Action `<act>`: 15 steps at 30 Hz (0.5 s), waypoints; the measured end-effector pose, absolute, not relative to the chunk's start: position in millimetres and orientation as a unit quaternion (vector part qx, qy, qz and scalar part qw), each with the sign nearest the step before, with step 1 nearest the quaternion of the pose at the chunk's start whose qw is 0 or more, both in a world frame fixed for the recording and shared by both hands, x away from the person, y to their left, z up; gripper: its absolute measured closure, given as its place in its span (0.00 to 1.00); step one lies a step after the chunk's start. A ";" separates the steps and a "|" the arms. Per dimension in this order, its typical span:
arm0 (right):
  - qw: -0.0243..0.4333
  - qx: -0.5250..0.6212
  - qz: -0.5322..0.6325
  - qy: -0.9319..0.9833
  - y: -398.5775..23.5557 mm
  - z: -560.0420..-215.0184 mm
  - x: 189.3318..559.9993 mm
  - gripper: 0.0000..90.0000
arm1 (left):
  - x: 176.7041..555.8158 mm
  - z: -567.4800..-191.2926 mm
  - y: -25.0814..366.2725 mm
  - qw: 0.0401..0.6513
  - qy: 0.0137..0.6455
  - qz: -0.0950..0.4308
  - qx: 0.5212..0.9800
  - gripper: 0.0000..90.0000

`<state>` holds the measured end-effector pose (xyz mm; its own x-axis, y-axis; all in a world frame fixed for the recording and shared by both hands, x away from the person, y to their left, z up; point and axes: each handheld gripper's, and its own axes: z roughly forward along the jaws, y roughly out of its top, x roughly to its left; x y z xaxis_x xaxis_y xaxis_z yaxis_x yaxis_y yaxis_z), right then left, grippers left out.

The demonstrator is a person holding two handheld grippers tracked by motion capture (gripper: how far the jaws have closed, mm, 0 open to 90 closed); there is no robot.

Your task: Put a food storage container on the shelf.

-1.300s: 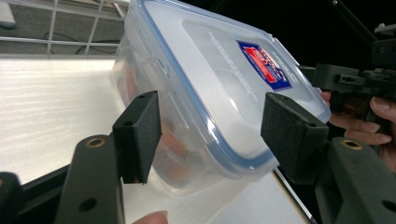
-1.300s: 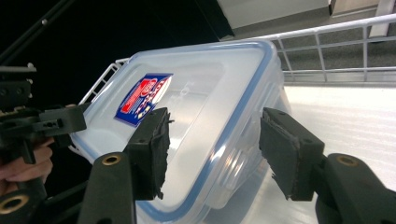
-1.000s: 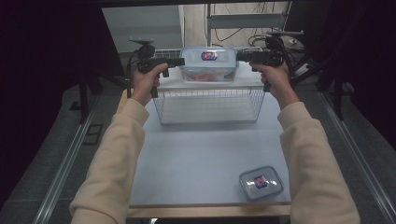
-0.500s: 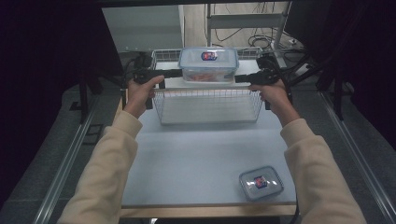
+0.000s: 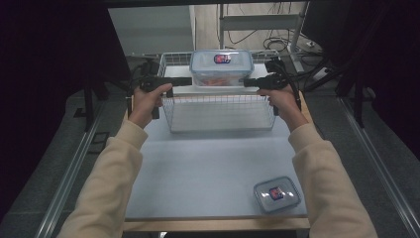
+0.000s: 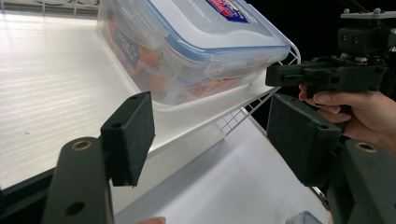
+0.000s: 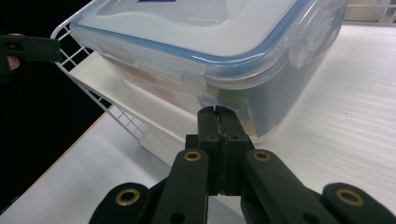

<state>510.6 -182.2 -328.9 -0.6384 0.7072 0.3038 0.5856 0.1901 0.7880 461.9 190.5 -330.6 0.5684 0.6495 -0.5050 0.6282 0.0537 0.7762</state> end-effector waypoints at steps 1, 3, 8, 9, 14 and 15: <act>0.064 0.420 0.478 0.769 -182.2 -328.9 510.6 0.99 | 461.9 -330.6 190.5 0.558 0.464 0.010 0.688 0.36; 0.065 0.421 0.478 0.768 -183.4 -328.9 510.9 0.99 | 460.5 -330.7 189.9 0.555 0.464 0.011 0.690 0.36; 0.065 0.426 0.483 0.762 -187.0 -329.1 513.3 0.99 | 460.4 -332.3 189.1 0.552 0.465 0.010 0.692 0.35; 0.065 0.428 0.484 0.760 -187.7 -329.4 514.1 0.99 | 460.2 -332.5 189.2 0.552 0.465 0.010 0.692 0.35; 0.058 0.432 0.487 0.757 -190.1 -331.0 515.0 0.99 | 459.0 -334.7 191.8 0.550 0.467 0.013 0.692 0.35; 0.057 0.430 0.488 0.758 -190.9 -331.0 514.3 0.99 | 458.7 -335.5 192.3 0.550 0.468 0.013 0.692 0.35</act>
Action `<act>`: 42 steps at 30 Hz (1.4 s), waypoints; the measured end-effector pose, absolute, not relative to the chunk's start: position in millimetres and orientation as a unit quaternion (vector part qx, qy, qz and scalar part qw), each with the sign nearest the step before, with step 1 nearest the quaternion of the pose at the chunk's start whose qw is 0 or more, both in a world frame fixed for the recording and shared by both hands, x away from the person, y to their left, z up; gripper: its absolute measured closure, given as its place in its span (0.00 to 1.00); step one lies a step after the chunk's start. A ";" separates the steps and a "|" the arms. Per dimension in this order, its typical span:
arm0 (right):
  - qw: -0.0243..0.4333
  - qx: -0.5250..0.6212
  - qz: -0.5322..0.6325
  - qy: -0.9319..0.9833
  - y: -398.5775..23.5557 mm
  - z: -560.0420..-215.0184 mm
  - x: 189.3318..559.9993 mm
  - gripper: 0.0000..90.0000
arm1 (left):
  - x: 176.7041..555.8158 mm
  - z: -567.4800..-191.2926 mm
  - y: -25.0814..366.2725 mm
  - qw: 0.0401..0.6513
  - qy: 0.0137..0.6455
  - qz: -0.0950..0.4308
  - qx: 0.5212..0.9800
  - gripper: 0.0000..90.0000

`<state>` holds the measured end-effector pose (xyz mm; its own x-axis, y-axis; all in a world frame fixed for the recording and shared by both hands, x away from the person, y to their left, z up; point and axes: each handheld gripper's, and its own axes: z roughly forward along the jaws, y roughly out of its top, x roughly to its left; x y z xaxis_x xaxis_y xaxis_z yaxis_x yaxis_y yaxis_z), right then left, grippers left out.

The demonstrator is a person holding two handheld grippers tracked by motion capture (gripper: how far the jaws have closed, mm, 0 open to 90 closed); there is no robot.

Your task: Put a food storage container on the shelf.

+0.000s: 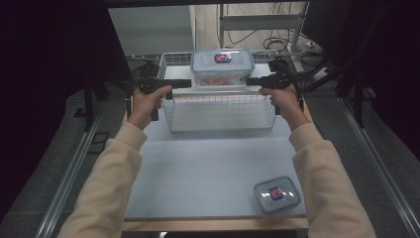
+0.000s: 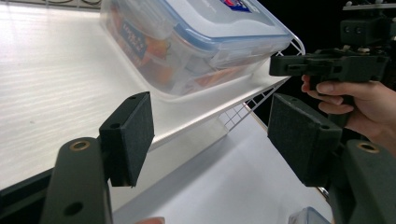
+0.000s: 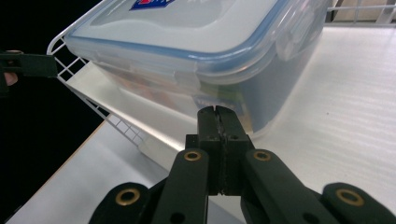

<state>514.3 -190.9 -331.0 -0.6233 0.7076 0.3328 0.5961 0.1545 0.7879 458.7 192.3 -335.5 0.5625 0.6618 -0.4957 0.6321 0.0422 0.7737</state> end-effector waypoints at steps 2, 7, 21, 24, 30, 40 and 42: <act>0.057 0.429 0.490 0.757 -193.3 -329.7 511.3 0.99 | 457.7 -337.4 193.5 0.550 0.468 0.013 0.691 0.35; 0.056 0.417 0.500 0.757 -199.7 -324.6 499.5 0.99 | 451.4 -341.8 192.6 0.554 0.468 0.013 0.688 0.36; 0.023 0.392 0.530 0.751 -232.1 -334.1 459.3 0.99 | 414.8 -359.9 184.8 0.560 0.441 0.021 0.701 0.36; 0.017 0.387 0.534 0.752 -240.9 -344.1 447.3 0.99 | 405.0 -367.1 183.1 0.558 0.435 0.023 0.706 0.36; 0.006 0.386 0.535 0.751 -256.2 -365.0 430.0 0.99 | 387.7 -386.8 180.0 0.556 0.430 0.021 0.711 0.36; -0.006 0.393 0.535 0.748 -281.4 -407.5 405.0 0.98 | 359.0 -426.8 178.3 0.548 0.432 0.013 0.716 0.36; -0.006 0.391 0.533 0.750 -284.8 -415.1 398.8 0.98 | 353.8 -433.7 177.7 0.548 0.435 0.006 0.715 0.36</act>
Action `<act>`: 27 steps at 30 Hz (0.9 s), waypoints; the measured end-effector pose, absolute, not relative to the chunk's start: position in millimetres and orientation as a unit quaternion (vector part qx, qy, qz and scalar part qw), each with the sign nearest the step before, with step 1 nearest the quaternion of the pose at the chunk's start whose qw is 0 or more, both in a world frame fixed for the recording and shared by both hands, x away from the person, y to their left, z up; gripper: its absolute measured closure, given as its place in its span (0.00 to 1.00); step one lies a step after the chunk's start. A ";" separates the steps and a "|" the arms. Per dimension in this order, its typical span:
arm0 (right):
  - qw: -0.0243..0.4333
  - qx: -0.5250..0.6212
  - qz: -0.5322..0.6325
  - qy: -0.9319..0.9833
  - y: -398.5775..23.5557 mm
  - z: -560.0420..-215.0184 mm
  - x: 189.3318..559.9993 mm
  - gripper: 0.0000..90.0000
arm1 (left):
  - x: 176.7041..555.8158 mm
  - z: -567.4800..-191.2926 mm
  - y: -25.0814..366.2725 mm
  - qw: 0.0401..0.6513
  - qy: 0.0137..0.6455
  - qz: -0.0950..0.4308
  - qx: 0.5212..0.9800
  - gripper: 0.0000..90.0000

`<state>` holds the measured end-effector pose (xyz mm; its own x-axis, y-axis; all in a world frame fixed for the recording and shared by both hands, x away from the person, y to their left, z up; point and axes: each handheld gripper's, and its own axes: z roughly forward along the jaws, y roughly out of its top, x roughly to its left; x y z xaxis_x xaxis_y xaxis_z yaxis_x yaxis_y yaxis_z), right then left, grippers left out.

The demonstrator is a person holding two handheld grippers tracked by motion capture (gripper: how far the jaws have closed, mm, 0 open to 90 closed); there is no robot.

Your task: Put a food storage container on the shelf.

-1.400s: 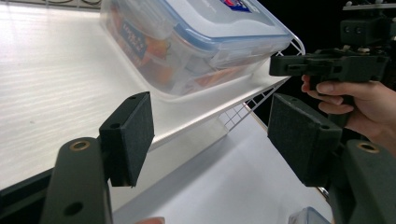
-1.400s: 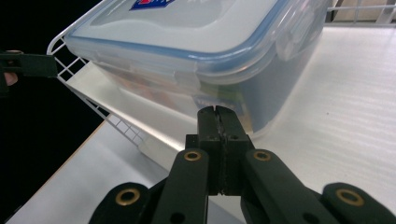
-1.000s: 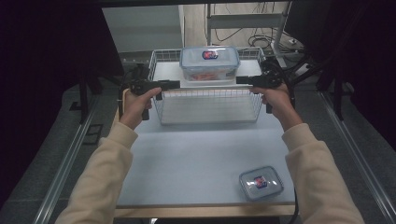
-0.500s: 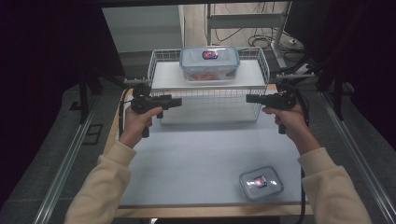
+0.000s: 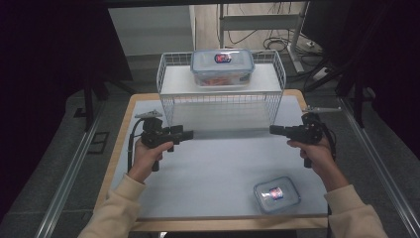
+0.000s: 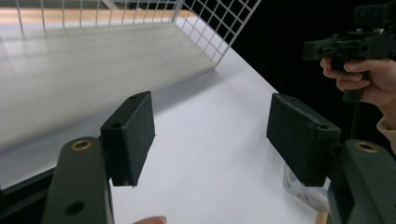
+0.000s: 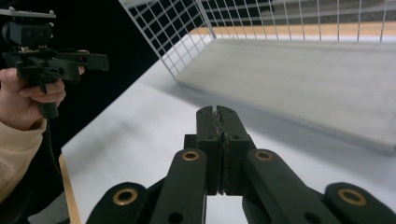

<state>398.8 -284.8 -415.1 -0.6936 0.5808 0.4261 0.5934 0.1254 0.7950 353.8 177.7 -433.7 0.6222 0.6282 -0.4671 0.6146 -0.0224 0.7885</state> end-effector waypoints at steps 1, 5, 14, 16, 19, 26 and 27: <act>0.006 -0.391 -0.533 -0.750 -284.8 -415.1 398.8 0.98 | 353.8 -433.7 177.7 0.548 0.435 0.006 0.715 0.36; 0.008 -0.394 -0.525 -0.754 -292.8 -437.3 384.0 0.96 | 343.2 -450.8 174.5 0.544 0.436 -0.006 0.717 0.36; 0.005 -0.402 -0.511 -0.760 -302.0 -457.6 373.5 0.92 | 332.9 -473.5 170.4 0.529 0.441 -0.014 0.725 0.36; 0.004 -0.401 -0.507 -0.763 -301.4 -458.8 373.3 0.90 | 331.9 -474.5 169.9 0.527 0.444 -0.015 0.725 0.36; -0.002 -0.400 -0.494 -0.772 -298.7 -460.9 372.8 0.77 | 329.3 -479.3 169.4 0.521 0.446 -0.014 0.728 0.36; -0.003 -0.400 -0.493 -0.772 -296.6 -460.0 372.1 0.59 | 327.6 -484.1 166.9 0.515 0.447 -0.013 0.732 0.36; -0.007 -0.401 -0.493 -0.772 -296.9 -458.9 371.3 0.55 | 327.0 -485.6 165.9 0.512 0.446 -0.013 0.734 0.35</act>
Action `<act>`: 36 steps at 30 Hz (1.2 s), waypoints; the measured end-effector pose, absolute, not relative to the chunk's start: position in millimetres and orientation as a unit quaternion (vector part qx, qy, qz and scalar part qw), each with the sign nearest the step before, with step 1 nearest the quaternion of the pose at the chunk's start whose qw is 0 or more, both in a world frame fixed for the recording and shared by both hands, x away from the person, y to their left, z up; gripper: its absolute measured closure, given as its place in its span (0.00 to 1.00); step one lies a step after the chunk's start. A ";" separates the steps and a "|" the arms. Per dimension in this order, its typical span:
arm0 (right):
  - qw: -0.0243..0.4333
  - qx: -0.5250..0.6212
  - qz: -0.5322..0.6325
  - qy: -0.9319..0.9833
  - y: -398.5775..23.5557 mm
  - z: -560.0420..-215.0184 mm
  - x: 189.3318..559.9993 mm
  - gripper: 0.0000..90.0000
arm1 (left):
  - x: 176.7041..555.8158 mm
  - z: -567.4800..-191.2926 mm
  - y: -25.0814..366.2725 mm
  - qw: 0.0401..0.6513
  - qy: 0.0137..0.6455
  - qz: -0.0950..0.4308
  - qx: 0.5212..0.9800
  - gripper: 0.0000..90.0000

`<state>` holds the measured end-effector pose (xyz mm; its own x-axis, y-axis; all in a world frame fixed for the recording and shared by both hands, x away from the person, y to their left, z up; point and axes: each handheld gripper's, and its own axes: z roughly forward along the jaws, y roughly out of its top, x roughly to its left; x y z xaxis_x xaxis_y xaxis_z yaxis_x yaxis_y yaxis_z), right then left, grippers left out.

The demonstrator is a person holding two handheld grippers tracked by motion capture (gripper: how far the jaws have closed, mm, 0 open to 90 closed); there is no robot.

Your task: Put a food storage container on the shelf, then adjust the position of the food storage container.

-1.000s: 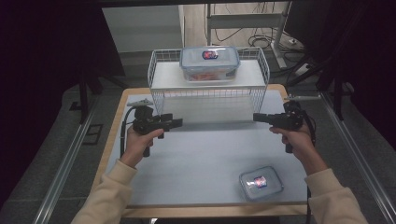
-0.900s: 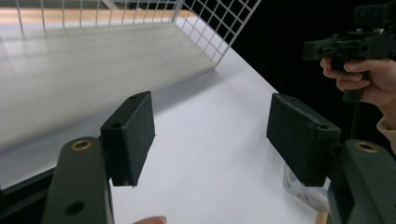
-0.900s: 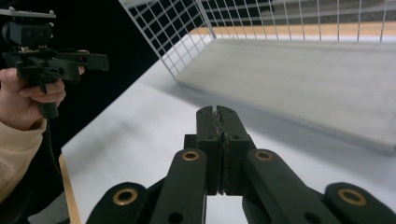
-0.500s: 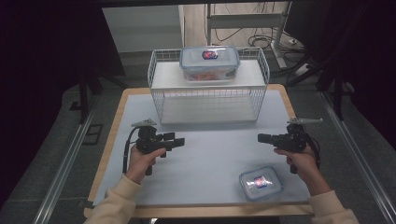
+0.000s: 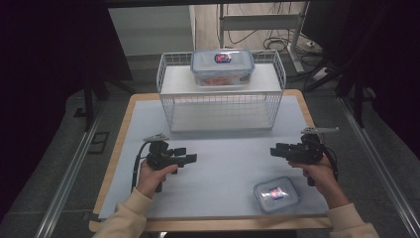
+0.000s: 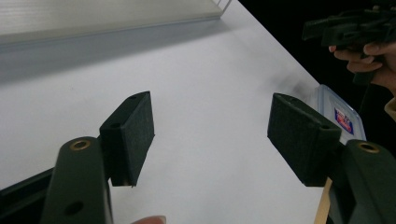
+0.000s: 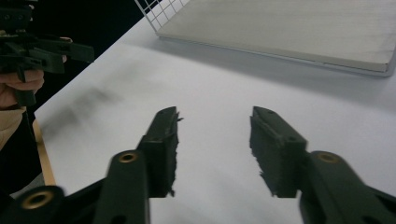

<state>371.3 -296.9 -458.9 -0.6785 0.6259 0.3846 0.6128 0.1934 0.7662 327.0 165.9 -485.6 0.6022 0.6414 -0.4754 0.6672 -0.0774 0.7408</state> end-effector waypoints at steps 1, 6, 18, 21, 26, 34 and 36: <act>0.009 0.401 0.493 0.772 -296.9 -458.7 371.1 0.53 | 326.5 -486.0 165.5 0.511 0.446 -0.013 0.734 0.35; 0.023 0.400 0.486 0.777 -296.6 -457.2 368.2 0.45 | 324.5 -489.1 161.8 0.509 0.444 -0.017 0.737 0.35; 0.041 0.394 0.465 0.792 -297.2 -458.7 349.2 0.42 | 320.9 -497.1 158.3 0.494 0.440 -0.012 0.750 0.34; 0.050 0.393 0.464 0.793 -301.8 -459.6 341.9 0.46 | 321.5 -497.5 158.6 0.492 0.441 -0.010 0.750 0.34; 0.064 0.394 0.476 0.784 -310.6 -454.4 329.2 0.64 | 322.9 -501.2 155.8 0.485 0.440 -0.009 0.756 0.34; 0.074 0.381 0.462 0.797 -315.4 -460.7 300.3 0.97 | 325.7 -508.2 151.6 0.471 0.439 -0.006 0.765 0.34; 0.075 0.374 0.463 0.800 -318.6 -460.7 289.6 0.99 | 325.8 -509.7 151.1 0.468 0.439 -0.005 0.767 0.34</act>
<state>289.6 -318.6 -460.7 -0.7098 0.6670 0.2265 0.5287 0.2919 0.7971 325.8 151.1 -509.7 0.6148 0.6682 -0.4189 0.6785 -0.1773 0.7129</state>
